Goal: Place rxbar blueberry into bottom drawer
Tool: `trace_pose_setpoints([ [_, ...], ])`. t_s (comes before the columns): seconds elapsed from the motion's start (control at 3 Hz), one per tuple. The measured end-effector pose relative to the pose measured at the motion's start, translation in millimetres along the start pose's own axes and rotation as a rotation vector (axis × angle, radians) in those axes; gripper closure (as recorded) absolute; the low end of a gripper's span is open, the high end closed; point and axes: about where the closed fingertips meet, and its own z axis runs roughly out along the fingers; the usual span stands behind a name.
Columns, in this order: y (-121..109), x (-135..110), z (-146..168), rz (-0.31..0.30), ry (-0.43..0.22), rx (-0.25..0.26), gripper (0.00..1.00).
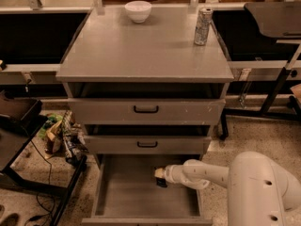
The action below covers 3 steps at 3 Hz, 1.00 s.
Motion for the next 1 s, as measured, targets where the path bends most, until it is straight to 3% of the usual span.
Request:
trace_pose_setpoints([
  [0.33,-12,11,19,-0.035,-0.003,0.045,1.00],
  [0.67,-18,27,28,-0.065,0.017,0.055,1.00],
  [1.0,-20,43,33,-0.103,0.044,0.107,1.00],
])
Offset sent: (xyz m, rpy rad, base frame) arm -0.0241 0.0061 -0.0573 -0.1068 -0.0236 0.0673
